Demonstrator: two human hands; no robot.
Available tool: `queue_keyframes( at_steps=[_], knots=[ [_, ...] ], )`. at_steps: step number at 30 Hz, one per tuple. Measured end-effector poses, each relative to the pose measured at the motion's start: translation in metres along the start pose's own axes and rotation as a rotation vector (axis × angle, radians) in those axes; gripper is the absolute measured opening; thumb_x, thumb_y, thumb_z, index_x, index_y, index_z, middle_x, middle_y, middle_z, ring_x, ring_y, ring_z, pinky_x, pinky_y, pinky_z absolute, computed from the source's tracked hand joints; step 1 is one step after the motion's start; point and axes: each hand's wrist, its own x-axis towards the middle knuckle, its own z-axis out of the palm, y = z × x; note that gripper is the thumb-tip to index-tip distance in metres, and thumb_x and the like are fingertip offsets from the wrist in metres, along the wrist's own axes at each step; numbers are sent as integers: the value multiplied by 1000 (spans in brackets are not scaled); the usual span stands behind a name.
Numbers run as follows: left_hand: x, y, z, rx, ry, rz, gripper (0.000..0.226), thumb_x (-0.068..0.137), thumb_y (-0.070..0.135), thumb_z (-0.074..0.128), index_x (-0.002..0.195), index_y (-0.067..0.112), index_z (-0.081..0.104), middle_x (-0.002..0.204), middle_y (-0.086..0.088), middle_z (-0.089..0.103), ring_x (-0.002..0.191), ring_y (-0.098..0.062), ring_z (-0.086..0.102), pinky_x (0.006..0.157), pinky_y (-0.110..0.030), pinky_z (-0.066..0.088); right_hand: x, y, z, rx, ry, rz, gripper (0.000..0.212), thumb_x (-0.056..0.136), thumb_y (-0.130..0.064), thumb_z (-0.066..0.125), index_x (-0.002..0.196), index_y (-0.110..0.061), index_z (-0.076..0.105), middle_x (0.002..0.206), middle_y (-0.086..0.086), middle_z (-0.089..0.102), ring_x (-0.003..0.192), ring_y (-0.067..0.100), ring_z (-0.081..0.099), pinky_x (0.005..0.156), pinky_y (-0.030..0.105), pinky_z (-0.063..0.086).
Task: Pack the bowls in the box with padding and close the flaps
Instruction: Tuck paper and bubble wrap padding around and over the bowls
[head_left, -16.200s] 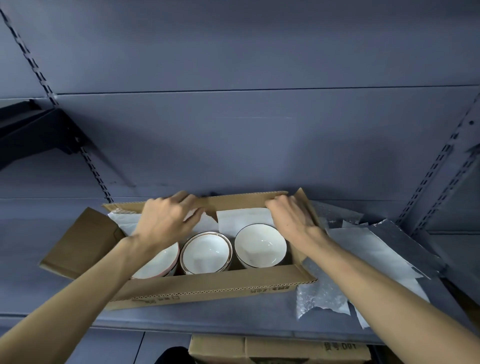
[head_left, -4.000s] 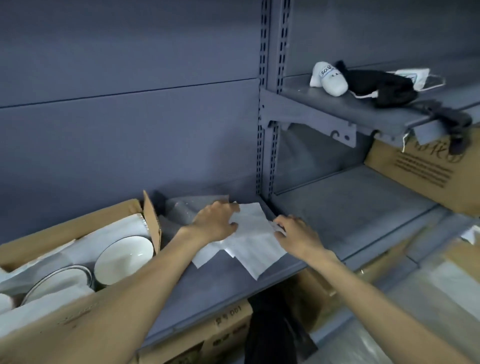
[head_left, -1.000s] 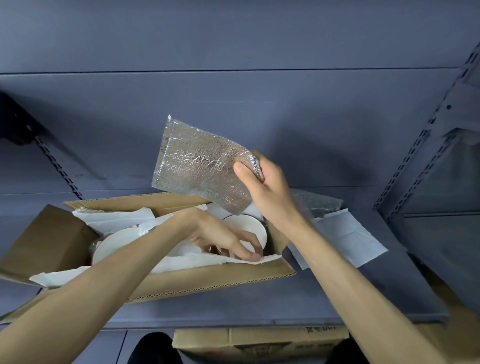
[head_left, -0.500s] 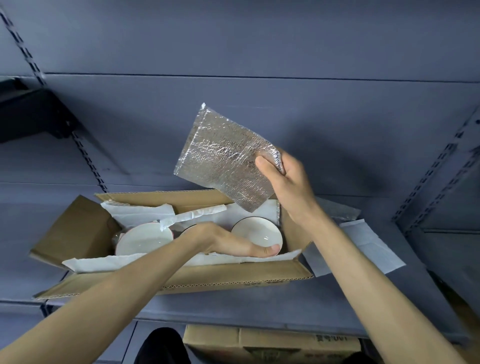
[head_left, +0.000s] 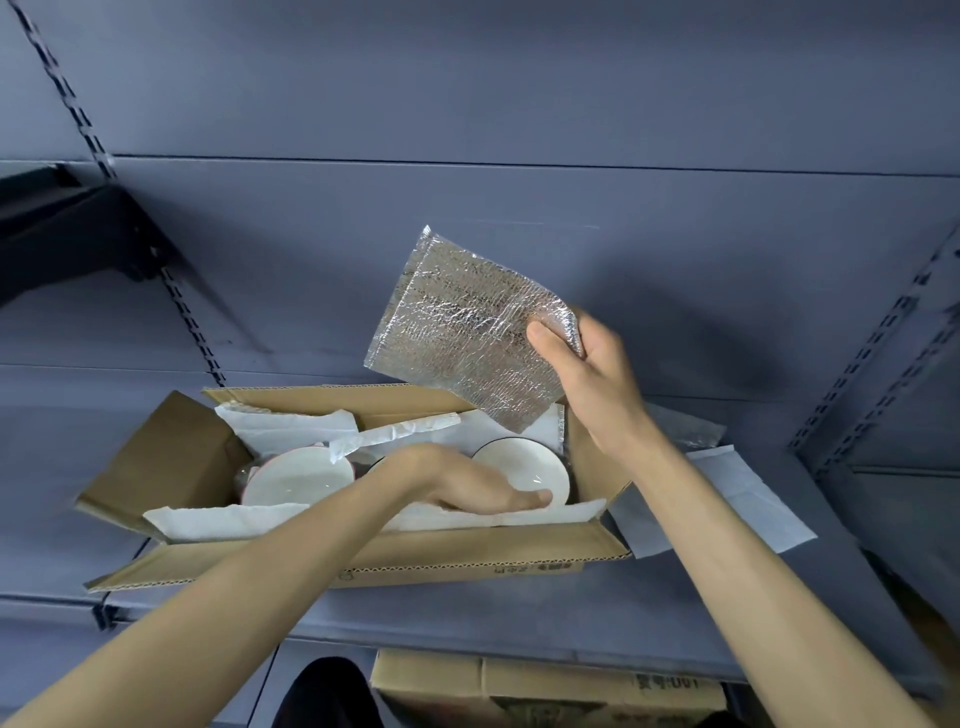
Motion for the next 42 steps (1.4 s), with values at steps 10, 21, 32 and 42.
queue_keyframes(
  at_steps=[10, 21, 32, 42],
  knots=[
    [2, -10, 11, -15, 115, 25, 123, 59, 106, 15, 158, 33, 24, 166, 16, 16, 155, -11, 8, 125, -42, 8, -2, -3, -3, -27, 9, -5, 22, 100, -27, 62, 104, -6, 66, 94, 4, 66, 89, 12, 58, 86, 46, 52],
    [-30, -53, 14, 203, 665, 450, 49, 84, 71, 61, 121, 39, 58, 92, 30, 53, 94, 6, 52, 74, -7, 35, -4, -2, -3, -20, 20, 9, 24, 100, -28, 61, 102, -5, 64, 89, 15, 63, 86, 12, 55, 81, 36, 48],
    [-1, -71, 15, 863, 1274, 299, 85, 95, 78, 25, 150, 15, 39, 135, -14, 52, 116, -35, 52, 89, -53, 46, -5, -12, 3, -40, 100, 7, 18, 99, -34, 61, 105, -19, 70, 94, 10, 70, 86, 14, 59, 86, 52, 54],
    [42, -64, 5, 1062, 1163, 475, 74, 102, 67, 18, 161, 22, 13, 148, -28, 41, 114, -39, 52, 92, -51, 45, -5, -24, -5, -52, 145, -1, 21, 98, -36, 62, 104, -16, 69, 101, 24, 65, 87, 19, 59, 85, 60, 53]
  ],
)
